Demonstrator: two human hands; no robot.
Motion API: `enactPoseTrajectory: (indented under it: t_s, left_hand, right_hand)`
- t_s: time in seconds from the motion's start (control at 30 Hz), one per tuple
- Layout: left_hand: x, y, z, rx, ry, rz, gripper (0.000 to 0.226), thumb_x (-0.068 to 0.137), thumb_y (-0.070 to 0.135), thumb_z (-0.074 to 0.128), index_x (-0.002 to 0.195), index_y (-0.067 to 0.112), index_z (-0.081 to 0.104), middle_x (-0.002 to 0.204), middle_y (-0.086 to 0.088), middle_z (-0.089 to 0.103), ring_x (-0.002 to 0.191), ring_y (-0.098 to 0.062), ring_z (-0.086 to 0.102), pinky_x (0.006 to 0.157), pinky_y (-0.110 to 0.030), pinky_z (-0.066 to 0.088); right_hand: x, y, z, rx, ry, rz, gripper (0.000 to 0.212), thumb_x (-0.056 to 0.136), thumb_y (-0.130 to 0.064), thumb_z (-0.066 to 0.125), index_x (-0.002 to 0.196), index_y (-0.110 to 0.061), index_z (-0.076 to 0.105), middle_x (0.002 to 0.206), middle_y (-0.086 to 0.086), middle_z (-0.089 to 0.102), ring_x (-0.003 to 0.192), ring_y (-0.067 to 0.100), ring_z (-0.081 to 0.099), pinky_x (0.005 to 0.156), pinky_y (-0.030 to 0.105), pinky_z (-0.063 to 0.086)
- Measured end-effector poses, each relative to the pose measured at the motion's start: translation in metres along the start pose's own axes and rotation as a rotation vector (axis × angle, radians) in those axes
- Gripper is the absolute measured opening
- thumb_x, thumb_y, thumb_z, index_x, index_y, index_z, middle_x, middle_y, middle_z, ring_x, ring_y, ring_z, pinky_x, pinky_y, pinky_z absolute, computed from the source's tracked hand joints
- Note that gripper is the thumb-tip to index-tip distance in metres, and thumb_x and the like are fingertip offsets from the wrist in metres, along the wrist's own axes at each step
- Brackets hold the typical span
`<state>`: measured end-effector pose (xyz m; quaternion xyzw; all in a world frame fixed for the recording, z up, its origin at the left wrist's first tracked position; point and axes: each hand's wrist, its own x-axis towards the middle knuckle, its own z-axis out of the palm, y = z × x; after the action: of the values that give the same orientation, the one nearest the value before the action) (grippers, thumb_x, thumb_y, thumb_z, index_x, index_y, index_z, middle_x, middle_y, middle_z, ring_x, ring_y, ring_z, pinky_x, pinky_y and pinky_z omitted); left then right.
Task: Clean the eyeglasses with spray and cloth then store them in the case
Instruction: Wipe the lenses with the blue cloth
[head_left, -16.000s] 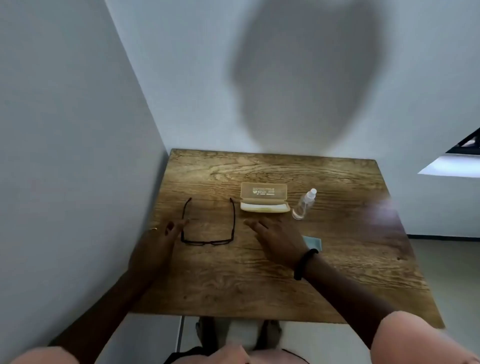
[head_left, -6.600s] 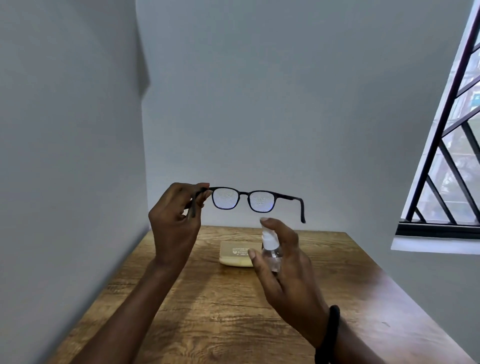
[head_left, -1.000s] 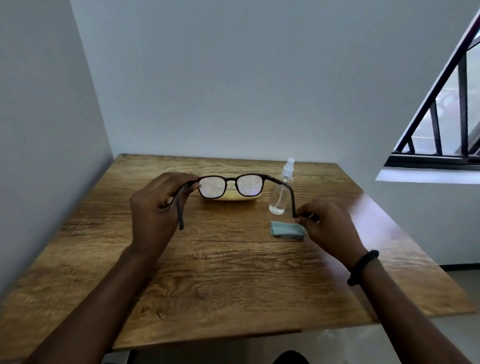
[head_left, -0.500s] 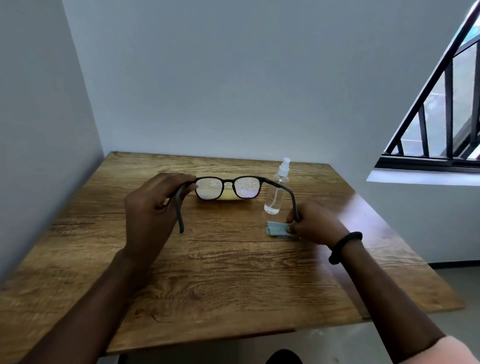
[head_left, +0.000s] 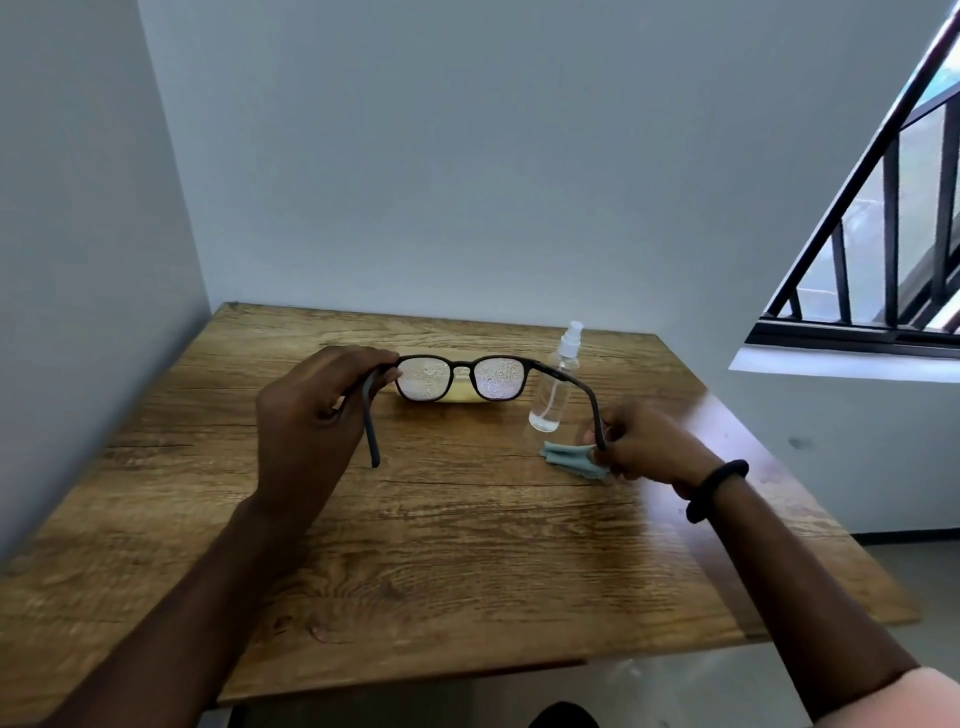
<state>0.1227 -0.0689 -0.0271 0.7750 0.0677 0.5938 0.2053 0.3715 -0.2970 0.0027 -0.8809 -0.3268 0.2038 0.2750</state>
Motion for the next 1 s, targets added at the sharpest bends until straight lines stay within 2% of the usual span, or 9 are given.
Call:
enactPoseTrajectory:
  t_s: [0.07, 0.2, 0.3, 0.43, 0.53, 0.7, 0.77, 0.87, 1.0]
  left_hand:
    - [0.0, 0.0, -0.001, 0.009, 0.005, 0.001, 0.019, 0.087, -0.001, 0.08, 0.106, -0.001, 0.078, 0.1, -0.009, 0.077, 0.092, -0.017, 0.074, 0.085, -0.028, 0.059]
    - [0.001, 0.001, -0.001, 0.022, 0.01, 0.006, 0.018, 0.087, -0.002, 0.08, 0.106, -0.001, 0.078, 0.1, -0.009, 0.077, 0.091, -0.017, 0.074, 0.085, -0.028, 0.059]
    - [0.001, 0.002, -0.001, 0.015, 0.002, -0.006, 0.019, 0.087, -0.003, 0.079, 0.106, 0.0, 0.078, 0.101, -0.006, 0.076, 0.093, -0.013, 0.073, 0.088, -0.022, 0.057]
    - [0.001, 0.002, -0.001, 0.026, 0.004, -0.017, 0.018, 0.088, -0.001, 0.079, 0.106, 0.001, 0.078, 0.101, -0.003, 0.076, 0.094, -0.01, 0.072, 0.089, -0.018, 0.054]
    - [0.001, 0.002, -0.002, 0.012, 0.01, -0.028, 0.018, 0.088, -0.001, 0.079, 0.106, 0.002, 0.079, 0.101, -0.004, 0.077, 0.094, -0.012, 0.074, 0.087, -0.022, 0.057]
    - [0.001, 0.003, -0.002, 0.003, 0.01, -0.031, 0.018, 0.088, 0.0, 0.079, 0.106, 0.002, 0.079, 0.101, -0.002, 0.076, 0.093, -0.012, 0.074, 0.085, -0.025, 0.058]
    - [0.001, 0.002, -0.001, 0.005, 0.009, -0.027, 0.017, 0.089, 0.001, 0.079, 0.106, 0.001, 0.079, 0.101, -0.004, 0.077, 0.093, -0.014, 0.074, 0.084, -0.027, 0.059]
    - [0.001, 0.002, -0.001, 0.018, 0.009, -0.028, 0.017, 0.089, 0.001, 0.079, 0.106, 0.002, 0.079, 0.101, -0.004, 0.077, 0.093, -0.012, 0.074, 0.085, -0.025, 0.058]
    - [0.0, 0.001, -0.001, 0.028, 0.005, -0.029, 0.018, 0.089, 0.0, 0.079, 0.106, 0.002, 0.079, 0.102, -0.004, 0.078, 0.094, -0.011, 0.073, 0.086, -0.022, 0.057]
  right_hand:
    - [0.005, 0.004, 0.002, -0.02, 0.045, -0.011, 0.015, 0.088, -0.001, 0.069, 0.089, -0.015, 0.074, 0.083, 0.01, 0.073, 0.065, 0.021, 0.067, 0.062, 0.033, 0.056]
    - [0.01, 0.003, 0.009, -0.217, 0.3, -0.083, 0.02, 0.084, -0.007, 0.072, 0.093, -0.024, 0.071, 0.086, -0.005, 0.068, 0.073, 0.009, 0.062, 0.054, 0.02, 0.043]
    - [0.01, -0.003, 0.016, -0.315, 0.463, -0.147, 0.023, 0.083, -0.012, 0.073, 0.095, -0.026, 0.061, 0.086, -0.007, 0.064, 0.08, 0.014, 0.062, 0.057, 0.027, 0.048]
    - [0.008, -0.011, 0.031, -0.39, 0.553, -0.202, 0.014, 0.086, -0.02, 0.072, 0.094, -0.023, 0.06, 0.082, -0.01, 0.058, 0.075, 0.015, 0.057, 0.057, 0.029, 0.045]
    - [0.004, -0.013, 0.047, -0.341, 0.568, -0.227, 0.015, 0.086, -0.02, 0.07, 0.077, -0.024, 0.058, 0.075, -0.008, 0.062, 0.071, 0.017, 0.061, 0.058, 0.033, 0.05]
    - [-0.006, -0.013, 0.063, -0.276, 0.512, -0.318, 0.005, 0.088, -0.013, 0.071, 0.085, -0.017, 0.073, 0.085, -0.001, 0.072, 0.078, 0.018, 0.064, 0.068, 0.034, 0.054]
    - [-0.006, -0.012, 0.06, -0.221, 0.445, -0.321, 0.008, 0.09, -0.014, 0.072, 0.093, -0.018, 0.077, 0.094, -0.005, 0.074, 0.081, 0.01, 0.063, 0.07, 0.024, 0.05]
    - [-0.005, -0.008, 0.054, -0.177, 0.387, -0.326, 0.016, 0.093, -0.009, 0.066, 0.097, -0.019, 0.078, 0.095, -0.011, 0.071, 0.076, -0.004, 0.056, 0.064, 0.008, 0.038]
    - [0.002, -0.004, 0.052, -0.169, 0.367, -0.292, 0.015, 0.094, -0.015, 0.067, 0.1, -0.024, 0.078, 0.092, -0.02, 0.065, 0.076, -0.013, 0.053, 0.059, 0.008, 0.035]
